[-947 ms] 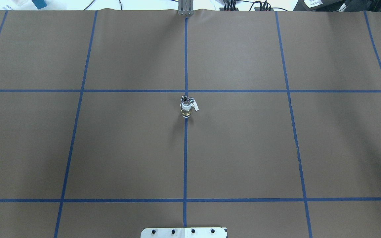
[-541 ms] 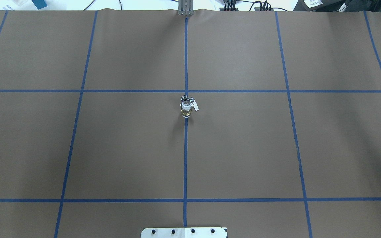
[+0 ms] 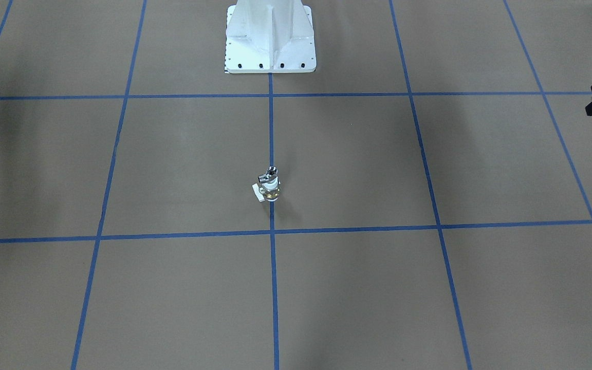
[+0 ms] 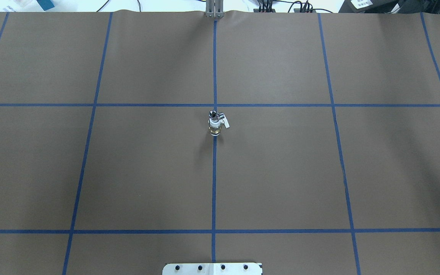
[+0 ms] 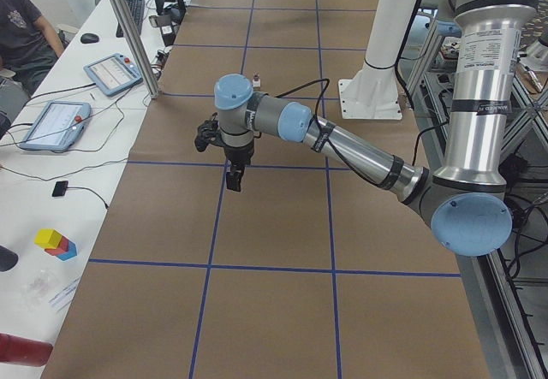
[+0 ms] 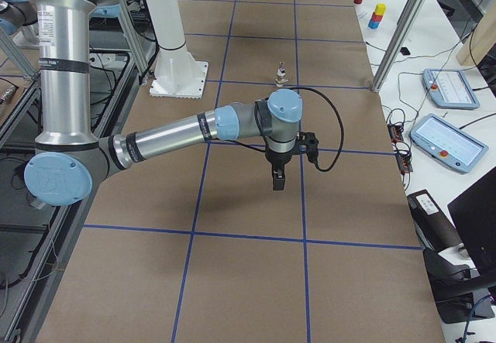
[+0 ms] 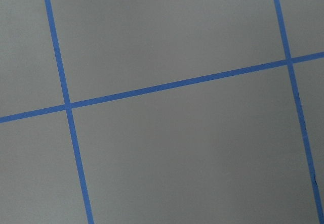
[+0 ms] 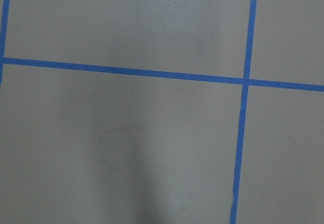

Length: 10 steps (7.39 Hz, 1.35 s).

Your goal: Assemble PPR valve and pipe with both arms

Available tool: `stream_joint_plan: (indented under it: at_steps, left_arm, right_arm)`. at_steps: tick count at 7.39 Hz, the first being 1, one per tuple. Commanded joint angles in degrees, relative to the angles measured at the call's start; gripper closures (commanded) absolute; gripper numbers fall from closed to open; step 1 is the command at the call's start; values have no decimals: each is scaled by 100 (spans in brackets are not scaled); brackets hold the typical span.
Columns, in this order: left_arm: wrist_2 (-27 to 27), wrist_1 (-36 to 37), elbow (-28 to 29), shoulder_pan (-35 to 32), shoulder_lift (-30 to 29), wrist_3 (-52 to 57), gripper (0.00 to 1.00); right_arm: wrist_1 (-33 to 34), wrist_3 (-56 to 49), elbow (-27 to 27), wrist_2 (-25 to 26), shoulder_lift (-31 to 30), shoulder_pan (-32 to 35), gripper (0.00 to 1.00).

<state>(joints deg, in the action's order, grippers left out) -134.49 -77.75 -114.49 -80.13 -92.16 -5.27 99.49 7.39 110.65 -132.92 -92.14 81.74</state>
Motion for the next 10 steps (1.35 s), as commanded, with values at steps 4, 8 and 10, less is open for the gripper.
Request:
stream_joint_plan:
  at_steps: [4,8,10]
  left_arm:
    - [-7,-13,-30,-12,67,0,0]
    - [-7,5,-38,-3,102,-9,0]
    - [-25,14,-39,-3,93,-17,0]
  right_arm:
    - [0,8,10,-59,12,-1,0]
    - [0,35,1,-50,29,-1,1]
    - [0,43,10,-41,38,-1,1]
